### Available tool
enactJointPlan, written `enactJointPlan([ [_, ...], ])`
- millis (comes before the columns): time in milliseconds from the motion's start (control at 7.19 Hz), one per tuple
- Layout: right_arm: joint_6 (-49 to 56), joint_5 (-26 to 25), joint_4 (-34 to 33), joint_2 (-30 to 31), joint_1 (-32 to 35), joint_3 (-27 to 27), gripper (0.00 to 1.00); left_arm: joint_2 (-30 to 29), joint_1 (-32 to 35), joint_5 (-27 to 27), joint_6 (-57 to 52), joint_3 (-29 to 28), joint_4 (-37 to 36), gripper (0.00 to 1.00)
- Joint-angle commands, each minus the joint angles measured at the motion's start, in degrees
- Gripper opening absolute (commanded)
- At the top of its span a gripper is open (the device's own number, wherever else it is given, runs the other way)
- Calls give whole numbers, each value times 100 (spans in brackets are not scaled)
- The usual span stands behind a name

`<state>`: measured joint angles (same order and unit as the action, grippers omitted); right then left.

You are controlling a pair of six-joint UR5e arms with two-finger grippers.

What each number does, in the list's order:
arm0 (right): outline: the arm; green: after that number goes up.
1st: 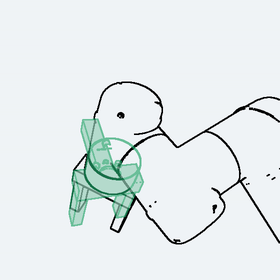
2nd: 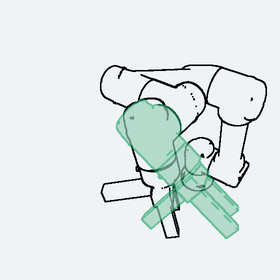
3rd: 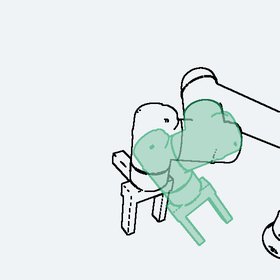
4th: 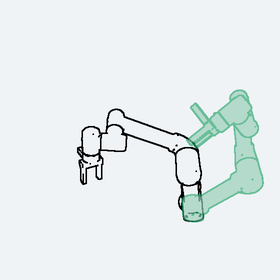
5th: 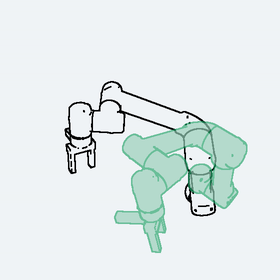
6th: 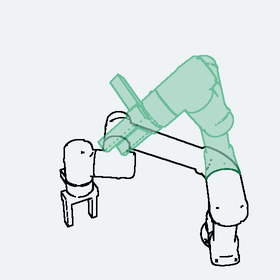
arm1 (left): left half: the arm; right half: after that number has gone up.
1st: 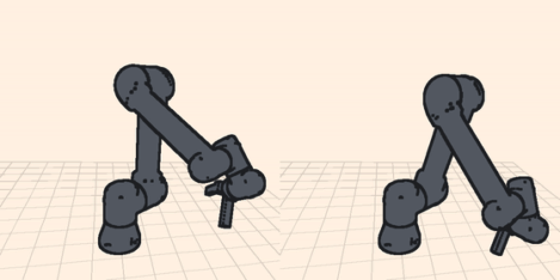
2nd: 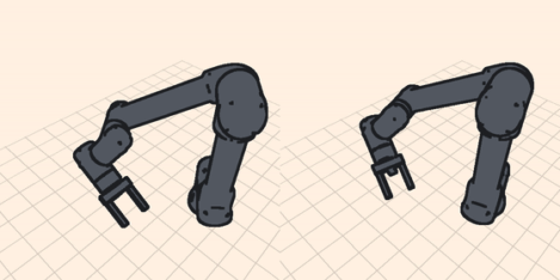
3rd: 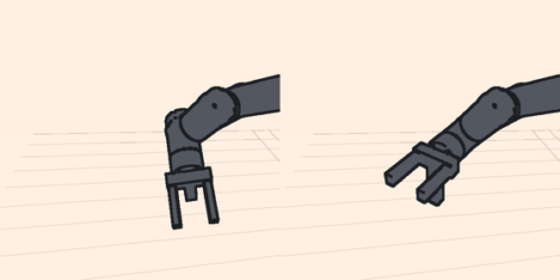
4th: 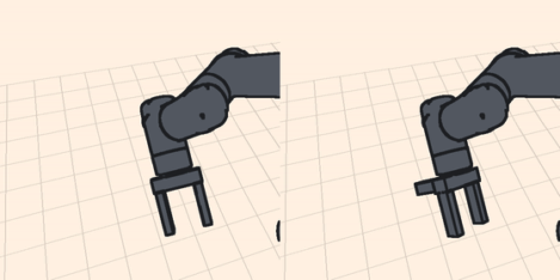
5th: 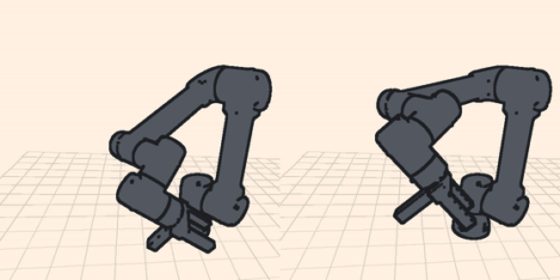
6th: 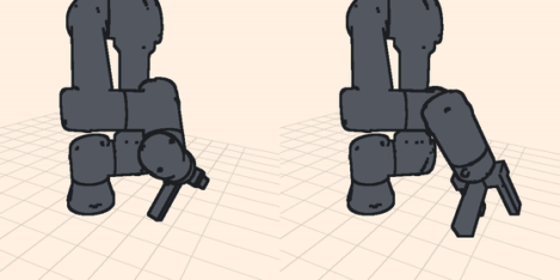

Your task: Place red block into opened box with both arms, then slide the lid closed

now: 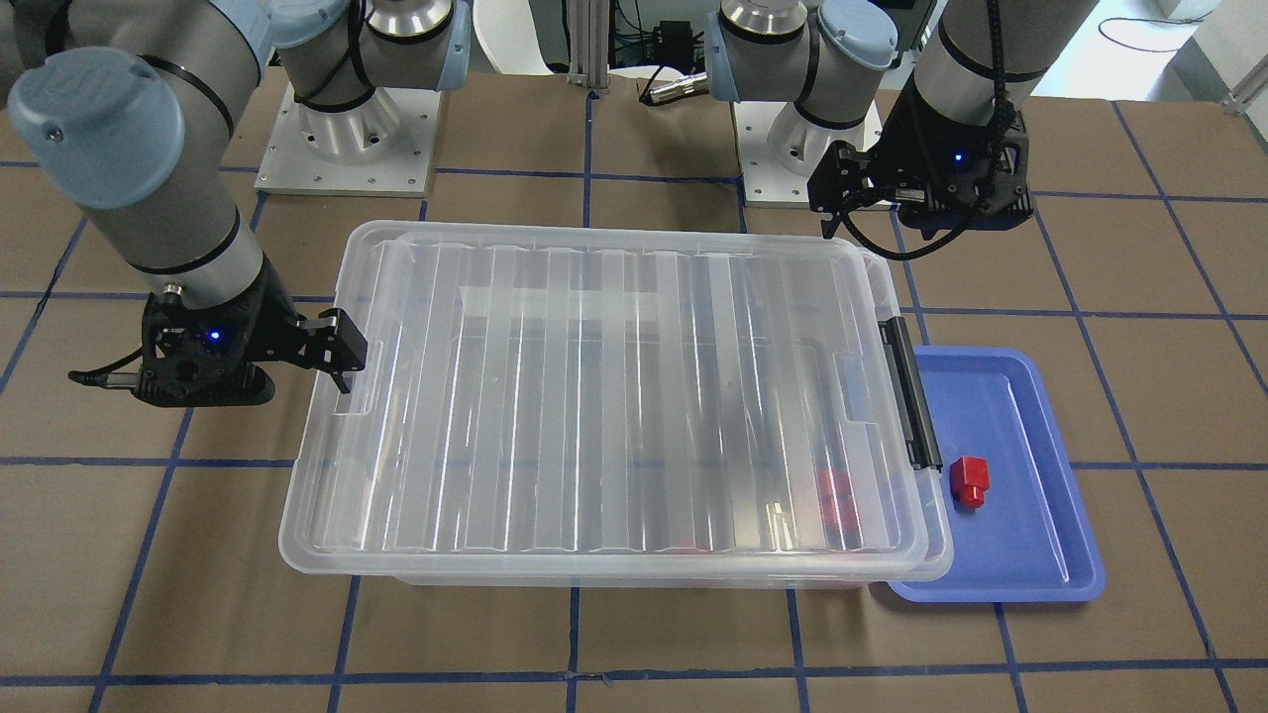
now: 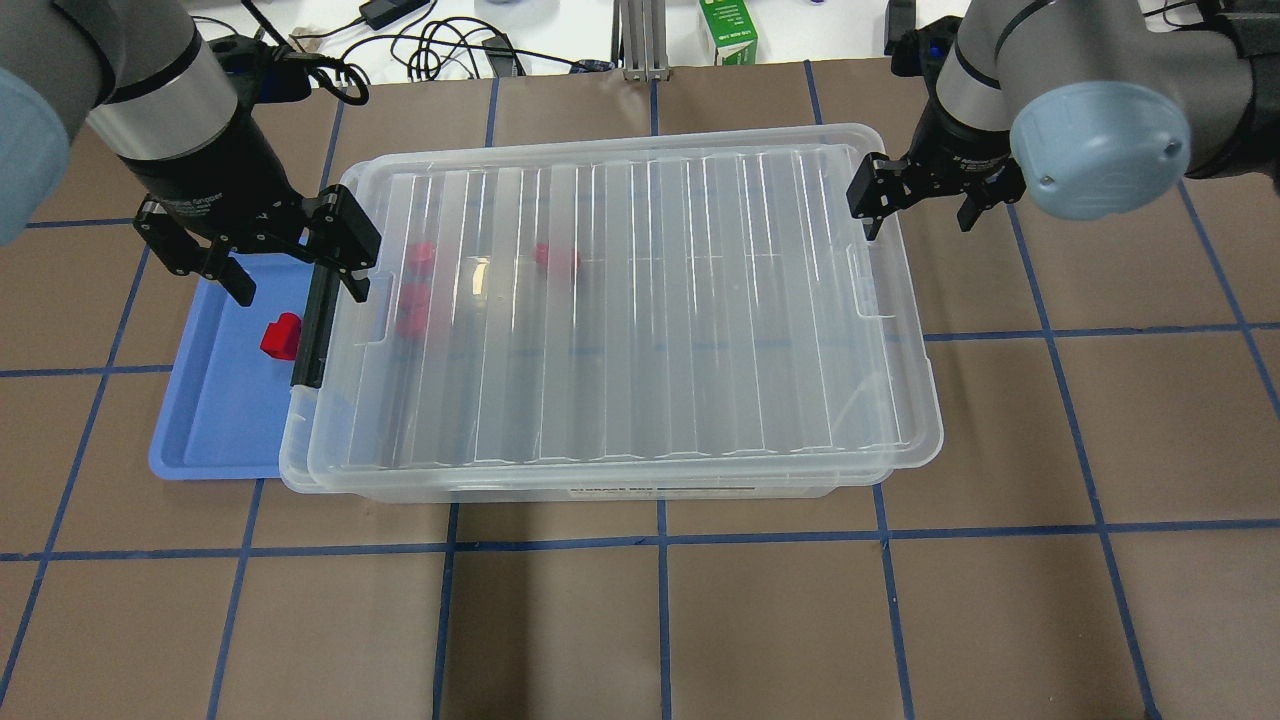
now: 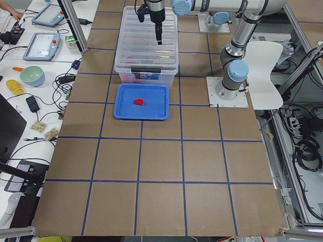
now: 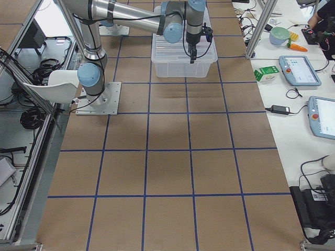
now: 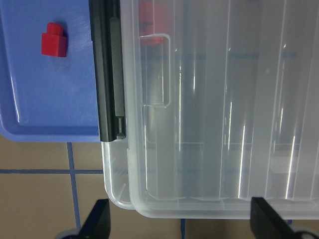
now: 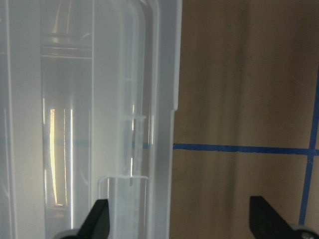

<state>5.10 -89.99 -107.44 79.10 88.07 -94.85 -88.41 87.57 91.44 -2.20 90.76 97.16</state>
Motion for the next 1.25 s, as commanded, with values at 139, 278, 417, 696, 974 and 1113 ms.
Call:
enactJointPlan([
  [139, 218, -27, -328, -105, -9, -200, 100, -18, -3, -3, 9, -6, -13, 100],
  [278, 245, -44, -339, -105, -18, -279, 100, -19, -3, -3, 26, -6, -22, 100],
  [417, 254, -71, -357, -105, -26, -324, 100, -19, -3, -12, 26, -6, -31, 100],
  [696, 377, -238, -374, -105, -26, -333, 100, -10, -3, -3, 26, -6, -31, 100],
  [974, 430, -255, -374, -122, -87, -333, 100, 16, -11, 14, -26, -41, -31, 100],
  [1113, 596, -247, -366, -123, -236, -333, 100, 25, -46, 40, -44, -85, -31, 100],
])
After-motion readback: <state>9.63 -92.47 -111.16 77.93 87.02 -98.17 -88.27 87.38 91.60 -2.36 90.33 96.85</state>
